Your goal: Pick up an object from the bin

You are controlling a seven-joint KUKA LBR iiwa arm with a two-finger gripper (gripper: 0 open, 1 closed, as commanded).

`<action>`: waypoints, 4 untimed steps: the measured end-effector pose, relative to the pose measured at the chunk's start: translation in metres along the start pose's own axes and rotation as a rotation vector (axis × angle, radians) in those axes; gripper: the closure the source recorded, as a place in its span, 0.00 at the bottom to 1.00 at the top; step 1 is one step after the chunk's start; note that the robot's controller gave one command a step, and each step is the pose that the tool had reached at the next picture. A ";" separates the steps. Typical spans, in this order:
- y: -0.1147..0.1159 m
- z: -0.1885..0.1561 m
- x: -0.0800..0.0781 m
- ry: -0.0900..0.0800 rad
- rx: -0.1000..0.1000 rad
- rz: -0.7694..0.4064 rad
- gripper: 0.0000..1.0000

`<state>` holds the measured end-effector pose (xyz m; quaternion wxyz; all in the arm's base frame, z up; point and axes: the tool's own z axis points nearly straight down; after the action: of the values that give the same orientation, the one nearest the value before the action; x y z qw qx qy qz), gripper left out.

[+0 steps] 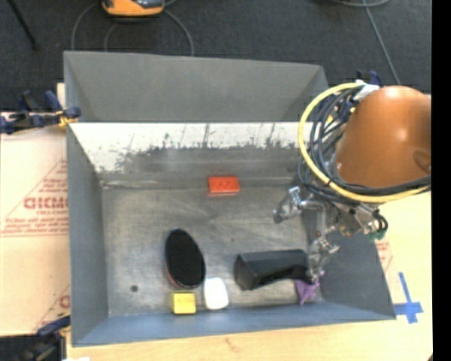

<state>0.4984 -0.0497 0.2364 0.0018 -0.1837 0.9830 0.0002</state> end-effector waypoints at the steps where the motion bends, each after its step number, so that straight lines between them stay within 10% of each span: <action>1: 0.017 0.051 -0.011 -0.007 0.004 -0.052 0.00; 2: -0.001 0.117 0.011 -0.004 0.001 -0.072 0.00; 3: 0.010 0.154 0.002 -0.049 0.018 0.056 1.00; 4: 0.010 0.154 0.002 -0.049 0.018 0.055 1.00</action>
Offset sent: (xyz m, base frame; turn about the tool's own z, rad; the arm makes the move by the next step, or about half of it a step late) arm -0.0136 -0.0094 -0.1227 -0.0724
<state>0.4935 -0.0408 0.0828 0.0274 -0.1567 0.9872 -0.0041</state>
